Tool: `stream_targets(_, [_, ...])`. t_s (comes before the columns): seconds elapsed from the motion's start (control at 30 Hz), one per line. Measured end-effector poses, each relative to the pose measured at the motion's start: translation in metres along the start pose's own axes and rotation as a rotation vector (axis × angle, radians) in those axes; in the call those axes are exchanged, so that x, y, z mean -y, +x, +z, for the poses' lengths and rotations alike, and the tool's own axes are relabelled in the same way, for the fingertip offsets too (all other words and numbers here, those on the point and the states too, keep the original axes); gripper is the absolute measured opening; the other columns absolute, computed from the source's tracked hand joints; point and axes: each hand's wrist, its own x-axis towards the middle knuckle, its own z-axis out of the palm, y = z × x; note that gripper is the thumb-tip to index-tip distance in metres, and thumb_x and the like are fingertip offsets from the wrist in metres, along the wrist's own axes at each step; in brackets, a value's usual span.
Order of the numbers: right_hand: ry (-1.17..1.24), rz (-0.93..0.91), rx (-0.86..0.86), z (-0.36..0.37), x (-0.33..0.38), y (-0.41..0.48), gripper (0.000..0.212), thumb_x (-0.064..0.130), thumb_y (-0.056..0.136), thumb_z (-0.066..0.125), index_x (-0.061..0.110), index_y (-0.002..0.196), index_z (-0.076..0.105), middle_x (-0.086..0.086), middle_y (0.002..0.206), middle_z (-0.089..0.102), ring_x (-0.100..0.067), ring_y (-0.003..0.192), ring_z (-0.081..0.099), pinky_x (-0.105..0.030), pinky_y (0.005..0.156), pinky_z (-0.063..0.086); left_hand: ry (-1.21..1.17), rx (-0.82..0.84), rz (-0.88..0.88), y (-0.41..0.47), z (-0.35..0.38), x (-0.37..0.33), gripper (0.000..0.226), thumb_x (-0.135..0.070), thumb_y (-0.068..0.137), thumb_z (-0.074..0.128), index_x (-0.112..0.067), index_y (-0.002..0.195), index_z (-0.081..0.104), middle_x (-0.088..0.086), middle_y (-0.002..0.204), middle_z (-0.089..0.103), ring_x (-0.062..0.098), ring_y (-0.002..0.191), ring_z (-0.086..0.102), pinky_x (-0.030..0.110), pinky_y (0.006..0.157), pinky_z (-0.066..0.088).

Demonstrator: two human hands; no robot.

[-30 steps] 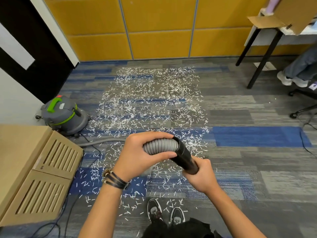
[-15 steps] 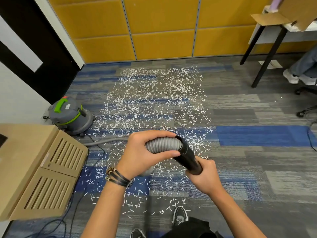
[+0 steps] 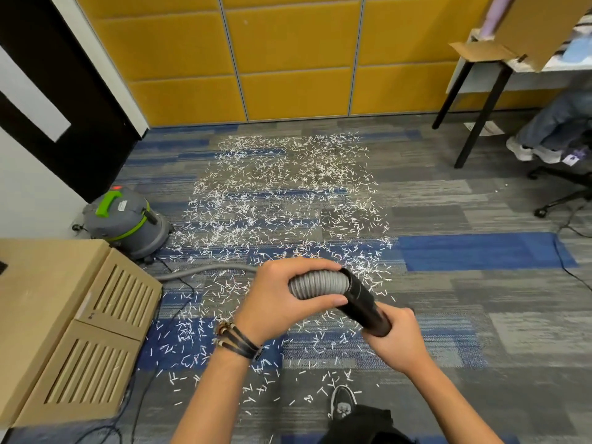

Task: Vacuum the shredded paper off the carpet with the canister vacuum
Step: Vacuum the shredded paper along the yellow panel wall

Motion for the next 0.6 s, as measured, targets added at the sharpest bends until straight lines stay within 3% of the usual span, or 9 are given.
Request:
stream_targets(0.17, [0.028, 0.022, 0.033, 0.040, 0.007, -0.030, 0.018, 0.021, 0.061, 0.069, 0.031, 0.061, 0.054, 0.010, 0.048, 0.047, -0.007, 0.045, 0.039, -0.018, 0.048, 0.030, 0.039, 0.009, 0.023, -0.041, -0.020, 0.010, 0.045, -0.052, 0.073, 0.088, -0.038, 0.115, 0.078, -0.026, 0.107, 0.075, 0.001, 0.101, 0.071, 0.013, 0.089, 0.051])
stream_targets(0.23, [0.075, 0.030, 0.022, 0.055, 0.017, -0.040, 0.014, 0.025, 0.059, 0.068, 0.024, 0.060, 0.054, 0.008, 0.049, 0.047, -0.005, 0.046, 0.039, -0.019, 0.048, 0.030, 0.049, -0.012, 0.044, -0.054, -0.033, 0.012, 0.045, -0.050, 0.074, 0.089, -0.036, 0.115, 0.079, -0.025, 0.107, 0.076, 0.001, 0.101, 0.072, 0.012, 0.089, 0.050])
stream_targets(0.37, [0.110, 0.024, -0.007, 0.088, 0.038, -0.055, 0.010, 0.017, 0.061, 0.069, 0.015, 0.063, 0.059, 0.003, 0.050, 0.048, -0.005, 0.046, 0.038, -0.022, 0.047, 0.031, 0.068, -0.035, 0.056, -0.083, -0.057, 0.016, 0.046, -0.053, 0.076, 0.089, -0.037, 0.118, 0.078, -0.024, 0.106, 0.076, 0.004, 0.100, 0.072, 0.020, 0.089, 0.056])
stream_targets(0.6, [0.007, -0.006, 0.116, 0.111, 0.052, -0.087, 0.018, 0.020, 0.062, 0.069, 0.032, 0.064, 0.055, 0.012, 0.048, 0.043, -0.005, 0.046, 0.036, -0.017, 0.049, 0.026, -0.002, 0.014, -0.037, -0.140, -0.078, 0.043, 0.046, -0.045, 0.071, 0.094, -0.037, 0.113, 0.080, -0.026, 0.109, 0.076, 0.000, 0.102, 0.073, 0.018, 0.090, 0.056])
